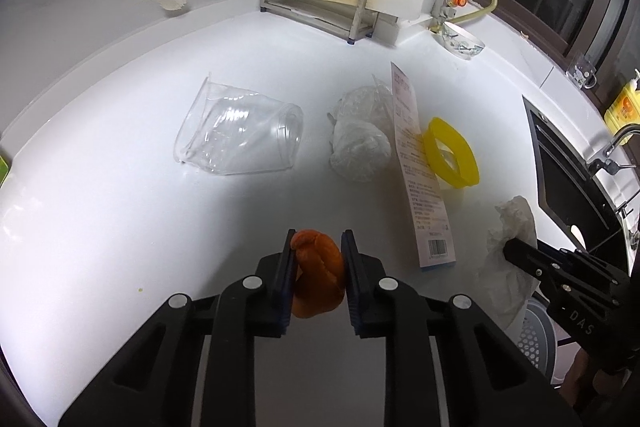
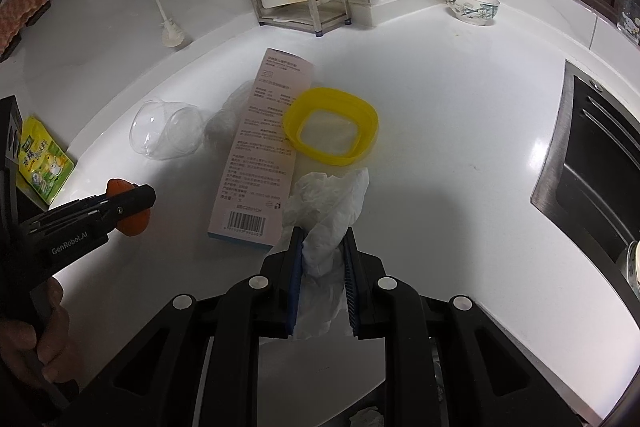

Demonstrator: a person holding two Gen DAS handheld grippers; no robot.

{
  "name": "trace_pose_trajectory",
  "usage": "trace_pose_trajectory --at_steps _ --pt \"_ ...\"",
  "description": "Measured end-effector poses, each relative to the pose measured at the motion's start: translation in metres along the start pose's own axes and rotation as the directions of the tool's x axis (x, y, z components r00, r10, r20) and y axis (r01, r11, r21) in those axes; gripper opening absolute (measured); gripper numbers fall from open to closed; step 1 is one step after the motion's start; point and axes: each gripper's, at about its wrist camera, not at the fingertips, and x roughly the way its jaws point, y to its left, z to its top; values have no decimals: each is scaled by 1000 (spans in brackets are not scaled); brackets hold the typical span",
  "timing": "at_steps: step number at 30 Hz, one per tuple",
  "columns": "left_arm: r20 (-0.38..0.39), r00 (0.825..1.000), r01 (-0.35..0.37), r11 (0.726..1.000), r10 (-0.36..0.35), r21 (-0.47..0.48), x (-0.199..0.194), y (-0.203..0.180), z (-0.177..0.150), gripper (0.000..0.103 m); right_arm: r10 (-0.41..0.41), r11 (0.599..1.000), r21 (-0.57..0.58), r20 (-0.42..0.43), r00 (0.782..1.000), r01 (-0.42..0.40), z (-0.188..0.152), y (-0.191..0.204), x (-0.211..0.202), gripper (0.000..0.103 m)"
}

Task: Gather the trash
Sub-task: 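Carry tissue and orange peel over the basket and open both tools to drop them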

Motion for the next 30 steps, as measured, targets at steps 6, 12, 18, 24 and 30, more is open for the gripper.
trace_pose_trajectory --at_steps 6,12,18,24,30 --pt "11 1000 -13 1000 13 3 -11 -4 -3 21 15 1000 -8 8 1000 -15 -3 0 -6 19" --pt "12 1000 -23 1000 23 11 -20 -15 -9 21 30 1000 -8 17 999 -30 -8 -3 -15 19" --pt "25 999 -37 999 36 19 -28 -30 -14 21 37 999 -16 31 999 -37 -15 -7 -29 19" --pt "26 999 -44 998 43 35 -36 -47 -22 21 35 999 6 45 998 -36 -27 -20 -45 19" --pt "32 998 -49 997 47 61 -45 -74 -32 21 32 999 20 56 998 -33 -42 -39 -65 19"
